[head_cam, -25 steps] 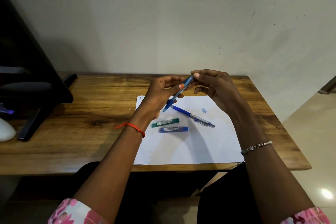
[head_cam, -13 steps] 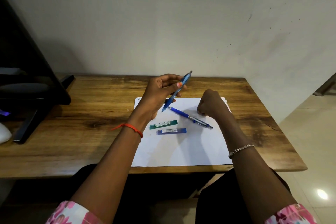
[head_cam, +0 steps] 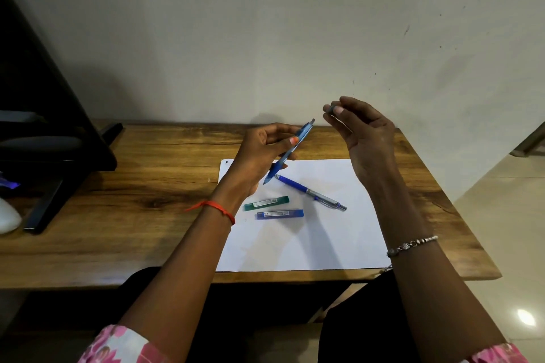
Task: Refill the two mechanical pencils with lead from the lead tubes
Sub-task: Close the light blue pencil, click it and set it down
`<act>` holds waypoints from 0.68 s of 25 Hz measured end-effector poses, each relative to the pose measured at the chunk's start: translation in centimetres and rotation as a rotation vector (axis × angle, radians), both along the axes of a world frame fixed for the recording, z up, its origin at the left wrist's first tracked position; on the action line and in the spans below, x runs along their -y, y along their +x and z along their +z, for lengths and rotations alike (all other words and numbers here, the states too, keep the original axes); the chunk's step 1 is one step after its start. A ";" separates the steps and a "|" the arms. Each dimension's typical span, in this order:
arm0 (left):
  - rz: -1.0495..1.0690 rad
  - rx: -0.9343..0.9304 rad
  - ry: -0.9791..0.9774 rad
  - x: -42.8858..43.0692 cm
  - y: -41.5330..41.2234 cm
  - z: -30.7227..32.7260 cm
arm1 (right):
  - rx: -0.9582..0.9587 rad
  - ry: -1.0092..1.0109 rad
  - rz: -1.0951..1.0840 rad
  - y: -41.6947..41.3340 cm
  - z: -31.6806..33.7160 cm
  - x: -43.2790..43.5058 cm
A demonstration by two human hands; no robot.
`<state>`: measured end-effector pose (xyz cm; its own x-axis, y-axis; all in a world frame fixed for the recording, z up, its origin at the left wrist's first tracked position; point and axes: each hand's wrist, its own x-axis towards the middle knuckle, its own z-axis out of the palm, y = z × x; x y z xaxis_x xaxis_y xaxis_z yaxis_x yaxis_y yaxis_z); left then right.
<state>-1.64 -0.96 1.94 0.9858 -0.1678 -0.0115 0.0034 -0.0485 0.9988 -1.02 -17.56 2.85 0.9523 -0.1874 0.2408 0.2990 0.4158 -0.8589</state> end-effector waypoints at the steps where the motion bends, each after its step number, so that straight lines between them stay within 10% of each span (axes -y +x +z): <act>1: 0.002 0.000 0.002 0.1 0.0 0.0 | 0.004 -0.042 -0.003 -0.1 0.0 -0.1; 17: 0.008 -0.010 0.013 0.2 0.0 -0.1 | 0.042 -0.313 -0.016 0.0 -0.2 -0.2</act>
<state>-1.68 -1.12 1.83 0.9868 -0.1601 -0.0235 0.0139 -0.0611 0.9980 -1.02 -17.39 2.62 0.9379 -0.1128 0.3282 0.3412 0.1280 -0.9312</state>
